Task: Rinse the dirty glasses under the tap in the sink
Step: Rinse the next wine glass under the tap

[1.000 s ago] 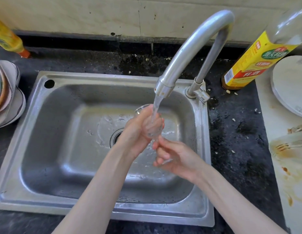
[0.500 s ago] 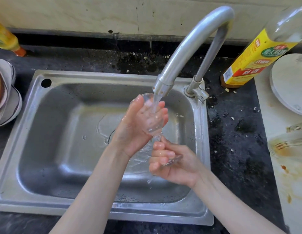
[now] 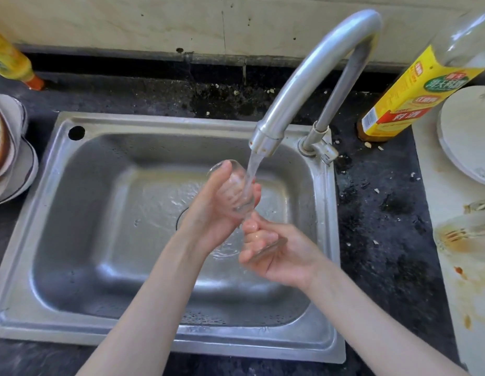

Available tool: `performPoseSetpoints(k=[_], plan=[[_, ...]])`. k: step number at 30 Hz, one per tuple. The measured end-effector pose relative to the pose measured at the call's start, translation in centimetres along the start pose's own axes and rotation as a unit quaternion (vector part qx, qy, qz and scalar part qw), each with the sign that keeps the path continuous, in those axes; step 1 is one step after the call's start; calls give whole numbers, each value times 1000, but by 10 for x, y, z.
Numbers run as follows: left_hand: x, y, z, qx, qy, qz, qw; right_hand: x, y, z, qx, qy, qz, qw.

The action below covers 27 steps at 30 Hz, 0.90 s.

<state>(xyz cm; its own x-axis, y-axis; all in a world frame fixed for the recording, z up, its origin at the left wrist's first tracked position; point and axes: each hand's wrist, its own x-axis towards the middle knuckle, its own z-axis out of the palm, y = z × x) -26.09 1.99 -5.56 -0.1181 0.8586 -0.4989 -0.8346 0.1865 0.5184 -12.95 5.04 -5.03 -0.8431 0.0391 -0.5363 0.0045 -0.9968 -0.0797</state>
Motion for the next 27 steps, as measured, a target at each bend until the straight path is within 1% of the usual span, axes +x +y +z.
performPoseSetpoints(k=[1, 2, 3, 4, 5, 6, 7, 8, 9, 10, 11, 12, 13, 14, 15, 16, 17, 18, 19, 20, 21, 22, 23, 24, 25, 26, 27], plan=[[0, 1, 0, -15, -21, 6, 1000, 1, 3, -1, 44, -39, 2, 998], [0, 1, -1, -17, -25, 7, 1000, 0, 4, -2, 48, -50, 7, 998], [3, 0, -2, -11, -14, 3, 1000, 1, 4, -3, 27, -19, 13, 999], [4, 0, -2, 3, 10, -6, 1000, 1, 3, -2, -42, 42, -6, 998], [7, -1, -4, 27, 42, -13, 999, 3, 3, -2, -170, 116, -50, 977], [9, -3, -6, 53, 75, -19, 996, 5, 3, -5, -353, 190, -108, 910], [11, -6, -7, 79, 103, -19, 991, 9, 2, -9, -537, 249, -162, 790], [11, -9, -9, 99, 126, -15, 987, 12, 2, -12, -664, 275, -188, 669], [11, -12, -10, 108, 141, -1, 984, 14, 2, -11, -721, 285, -200, 599], [12, -13, -12, 105, 153, 20, 982, 16, 1, -9, -729, 282, -206, 589], [12, -11, -13, 105, 157, 39, 981, 16, -2, -8, -687, 266, -200, 645], [12, -6, -16, 118, 145, 44, 981, 16, -7, -7, -597, 241, -177, 744], [12, 1, -20, 135, 110, 34, 984, 16, -13, -2, -462, 190, -120, 858], [11, 10, -22, 140, 57, 13, 988, 13, -19, 5, -325, 128, -61, 935], [10, 20, -24, 131, 0, -9, 991, 10, -24, 9, -235, 85, -21, 968], [10, 29, -25, 124, -40, -22, 991, 8, -27, 12, -202, 60, -4, 978], [11, 33, -24, 121, -56, -20, 991, 8, -30, 12, -215, 53, -6, 975], [12, 34, -22, 120, -44, -7, 992, 8, -33, 12, -257, 64, -15, 964], [14, 33, -19, 124, -13, 15, 992, 10, -34, 12, -317, 89, -35, 944], [16, 30, -15, 141, 30, 36, 989, 13, -35, 13, -397, 122, -64, 908], [18, 26, -13, 169, 73, 52, 982, 17, -34, 14, -489, 165, -101, 851], [20, 23, -11, 191, 106, 63, 974, 22, -34, 13, -574, 207, -138, 780], [21, 20, -11, 201, 128, 69, 969, 26, -32, 12, -624, 240, -167, 725], [22, 19, -12, 194, 146, 69, 967, 28, -30, 11, -630, 256, -179, 711], [23, 19, -13, 177, 158, 67, 969, 29, -28, 11, -597, 252, -169, 742], [23, 20, -14, 152, 163, 61, 973, 27, -28, 11, -523, 230, -137, 809], [24, 22, -15, 121, 157, 50, 979, 24, -29, 13, -414, 192, -84, 886]])
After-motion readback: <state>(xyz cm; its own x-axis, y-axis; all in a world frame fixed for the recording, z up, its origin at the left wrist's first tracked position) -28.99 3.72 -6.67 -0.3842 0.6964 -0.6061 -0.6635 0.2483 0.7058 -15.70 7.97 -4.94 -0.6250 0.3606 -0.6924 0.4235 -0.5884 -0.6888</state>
